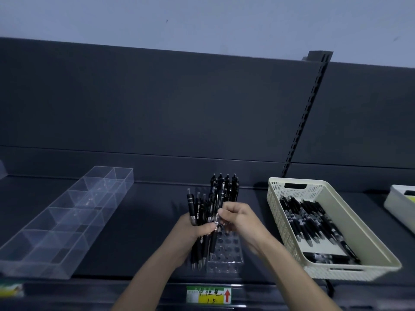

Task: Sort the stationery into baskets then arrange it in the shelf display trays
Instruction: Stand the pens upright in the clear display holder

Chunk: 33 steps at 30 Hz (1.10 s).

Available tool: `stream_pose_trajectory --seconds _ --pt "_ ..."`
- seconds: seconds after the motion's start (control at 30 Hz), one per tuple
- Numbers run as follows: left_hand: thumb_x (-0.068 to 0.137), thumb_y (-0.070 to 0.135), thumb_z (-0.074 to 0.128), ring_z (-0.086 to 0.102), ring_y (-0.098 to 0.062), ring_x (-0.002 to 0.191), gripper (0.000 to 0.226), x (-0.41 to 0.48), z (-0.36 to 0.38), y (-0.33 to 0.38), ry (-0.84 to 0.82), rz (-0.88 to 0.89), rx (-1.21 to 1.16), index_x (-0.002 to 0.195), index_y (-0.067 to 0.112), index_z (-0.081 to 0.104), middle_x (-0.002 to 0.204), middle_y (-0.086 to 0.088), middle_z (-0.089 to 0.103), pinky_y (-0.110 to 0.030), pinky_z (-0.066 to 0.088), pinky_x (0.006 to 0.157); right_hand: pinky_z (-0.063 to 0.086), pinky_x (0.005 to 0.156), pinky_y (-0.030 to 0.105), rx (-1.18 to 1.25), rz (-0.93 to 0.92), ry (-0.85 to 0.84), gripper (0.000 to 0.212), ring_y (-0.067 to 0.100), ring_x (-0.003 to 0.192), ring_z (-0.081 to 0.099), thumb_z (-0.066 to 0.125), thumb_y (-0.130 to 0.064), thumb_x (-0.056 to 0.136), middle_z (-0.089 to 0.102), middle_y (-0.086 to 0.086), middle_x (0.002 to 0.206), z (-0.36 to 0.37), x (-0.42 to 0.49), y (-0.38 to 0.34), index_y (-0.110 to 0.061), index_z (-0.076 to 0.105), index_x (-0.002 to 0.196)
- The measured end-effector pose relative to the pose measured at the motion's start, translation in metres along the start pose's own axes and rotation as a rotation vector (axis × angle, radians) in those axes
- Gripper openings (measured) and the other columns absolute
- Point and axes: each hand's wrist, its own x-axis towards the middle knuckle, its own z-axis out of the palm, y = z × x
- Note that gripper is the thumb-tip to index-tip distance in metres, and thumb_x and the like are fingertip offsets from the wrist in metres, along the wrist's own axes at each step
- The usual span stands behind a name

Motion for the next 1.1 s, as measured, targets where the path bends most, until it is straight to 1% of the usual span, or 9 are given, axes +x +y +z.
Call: stream_pose_trajectory --seconds 0.13,0.27,0.33,0.4,0.5,0.63,0.77,0.97,1.1 --pt "0.08 0.003 0.068 0.067 -0.013 0.09 0.026 0.002 0.005 0.0 0.026 0.019 0.05 0.103 0.015 0.065 0.097 -0.002 0.071 -0.021 0.049 0.074 0.036 0.048 0.015 0.004 0.008 0.048 0.038 0.006 0.045 0.042 0.056 -0.012 0.091 0.047 -0.005 0.049 0.0 0.0 0.004 -0.014 0.044 0.055" --pt "0.082 0.005 0.067 0.067 -0.007 0.076 0.019 0.003 0.01 -0.002 0.021 0.016 0.074 0.098 0.013 0.065 0.086 0.001 0.07 -0.016 0.049 0.063 0.036 0.054 0.03 -0.126 0.002 0.168 0.035 0.018 0.054 0.039 0.062 -0.019 0.088 0.044 0.009 0.058 0.0 0.0 0.011 -0.013 0.045 0.057" --pt "0.085 0.007 0.063 0.064 -0.007 0.067 0.006 0.003 0.008 -0.002 0.034 -0.011 0.059 0.089 0.011 0.062 0.076 0.0 0.067 -0.019 0.049 0.061 0.04 0.058 0.036 -0.204 -0.007 0.229 0.028 0.02 0.059 0.046 0.058 -0.018 0.09 0.052 0.011 0.063 -0.006 -0.001 0.009 -0.007 0.053 0.065" --pt "0.088 0.007 0.06 0.061 -0.011 0.065 0.003 0.004 0.0 -0.004 0.059 -0.051 -0.003 0.089 0.01 0.059 0.075 -0.002 0.064 -0.023 0.049 0.062 0.045 0.065 0.032 -0.342 -0.058 0.359 0.017 0.018 0.068 0.057 0.054 -0.015 0.092 0.063 0.007 0.075 -0.018 0.0 0.005 -0.004 0.062 0.082" --pt "0.088 0.009 0.06 0.06 -0.012 0.06 0.004 0.003 -0.01 -0.005 0.083 -0.074 -0.068 0.09 0.007 0.058 0.073 -0.005 0.062 -0.023 0.05 0.056 0.048 0.079 0.033 -0.555 -0.144 0.515 0.013 0.025 0.085 0.062 0.052 -0.01 0.093 0.068 0.011 0.091 -0.033 0.007 0.001 -0.001 0.06 0.093" --pt "0.088 0.006 0.059 0.063 -0.011 0.057 0.005 0.0 -0.011 -0.006 0.078 -0.065 -0.076 0.092 0.003 0.061 0.074 -0.006 0.066 -0.021 0.053 0.054 0.039 0.065 0.03 -0.698 -0.183 0.485 0.013 0.024 0.072 0.055 0.049 -0.014 0.095 0.063 0.011 0.079 -0.024 0.014 0.003 -0.009 0.048 0.083" --pt "0.089 0.003 0.058 0.066 -0.01 0.061 0.008 -0.002 -0.013 -0.009 0.089 -0.044 -0.002 0.097 0.002 0.06 0.081 -0.007 0.07 -0.019 0.052 0.055 0.032 0.06 0.024 -0.824 -0.234 0.452 0.016 0.017 0.065 0.049 0.043 -0.016 0.097 0.061 0.007 0.079 -0.016 0.018 0.008 -0.005 0.054 0.097" --pt "0.085 0.002 0.062 0.067 -0.013 0.065 0.006 -0.005 -0.016 -0.006 0.122 -0.013 0.02 0.089 0.006 0.059 0.078 -0.004 0.073 -0.024 0.053 0.061 0.035 0.06 0.023 -0.88 -0.228 0.47 0.018 0.017 0.067 0.052 0.041 -0.016 0.098 0.064 0.009 0.085 -0.01 0.02 0.012 -0.004 0.054 0.097" --pt "0.085 0.003 0.063 0.068 -0.013 0.065 0.008 -0.006 -0.017 -0.006 0.125 -0.02 0.006 0.092 0.006 0.059 0.078 -0.005 0.073 -0.025 0.054 0.063 0.041 0.061 0.024 -0.852 -0.157 0.414 0.016 0.023 0.074 0.062 0.044 -0.015 0.097 0.067 0.01 0.086 -0.002 0.018 0.028 -0.004 0.056 0.096"
